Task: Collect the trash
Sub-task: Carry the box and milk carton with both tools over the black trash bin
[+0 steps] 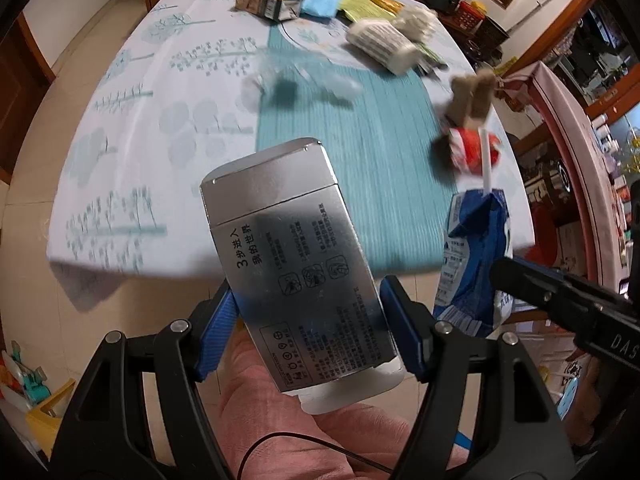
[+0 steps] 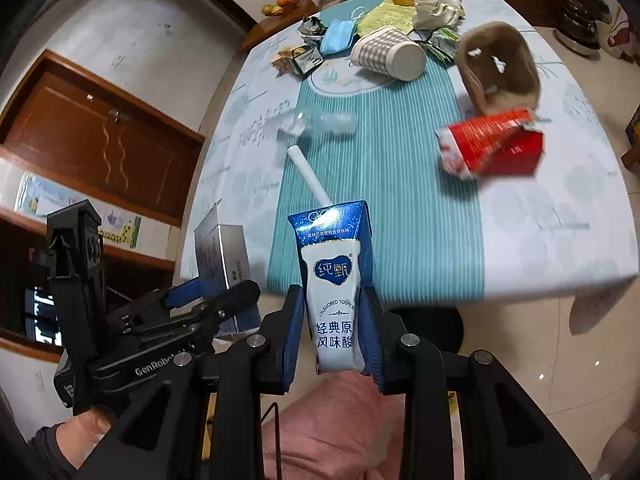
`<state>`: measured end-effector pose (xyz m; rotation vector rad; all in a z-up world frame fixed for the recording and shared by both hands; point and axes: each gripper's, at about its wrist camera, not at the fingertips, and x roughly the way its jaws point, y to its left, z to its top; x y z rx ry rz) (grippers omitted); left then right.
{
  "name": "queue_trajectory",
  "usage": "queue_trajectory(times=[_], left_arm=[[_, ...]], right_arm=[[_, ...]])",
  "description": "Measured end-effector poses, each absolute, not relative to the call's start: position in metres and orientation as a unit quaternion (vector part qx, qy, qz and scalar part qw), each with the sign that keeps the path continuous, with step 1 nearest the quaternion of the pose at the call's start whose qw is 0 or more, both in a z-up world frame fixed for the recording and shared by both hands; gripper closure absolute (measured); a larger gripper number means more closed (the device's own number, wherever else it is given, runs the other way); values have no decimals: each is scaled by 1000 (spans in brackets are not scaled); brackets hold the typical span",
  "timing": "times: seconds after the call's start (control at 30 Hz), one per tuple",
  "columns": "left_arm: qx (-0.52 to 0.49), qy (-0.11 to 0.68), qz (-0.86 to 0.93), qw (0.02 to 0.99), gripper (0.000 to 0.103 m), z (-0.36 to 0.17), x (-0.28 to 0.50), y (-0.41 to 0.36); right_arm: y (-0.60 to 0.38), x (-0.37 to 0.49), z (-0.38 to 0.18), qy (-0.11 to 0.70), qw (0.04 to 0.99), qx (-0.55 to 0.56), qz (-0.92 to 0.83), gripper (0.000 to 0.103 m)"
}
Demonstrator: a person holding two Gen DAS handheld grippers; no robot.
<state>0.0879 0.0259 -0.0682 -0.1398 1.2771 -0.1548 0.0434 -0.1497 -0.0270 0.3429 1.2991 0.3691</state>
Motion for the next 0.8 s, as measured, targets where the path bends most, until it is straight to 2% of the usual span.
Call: queue_trajectory(times=[0.23,0.43,0.63,0.8], left_arm=[[-49,616,-72,783,36,-87,25,5],[-28,637,-72,767,36,-116,1,-7],[12,638,-79,766,35,-164,-8,-18],[33,633,-84,769,35,-224,-14,-20]], right_arm=[[-162,-17,-47,612,757,147,176,75],[-161,-57,-80,603,770,121,168,75],[-154,-79,-146,602,779,100,142,75],[-148,-84,-219,601,785,98,113,74]])
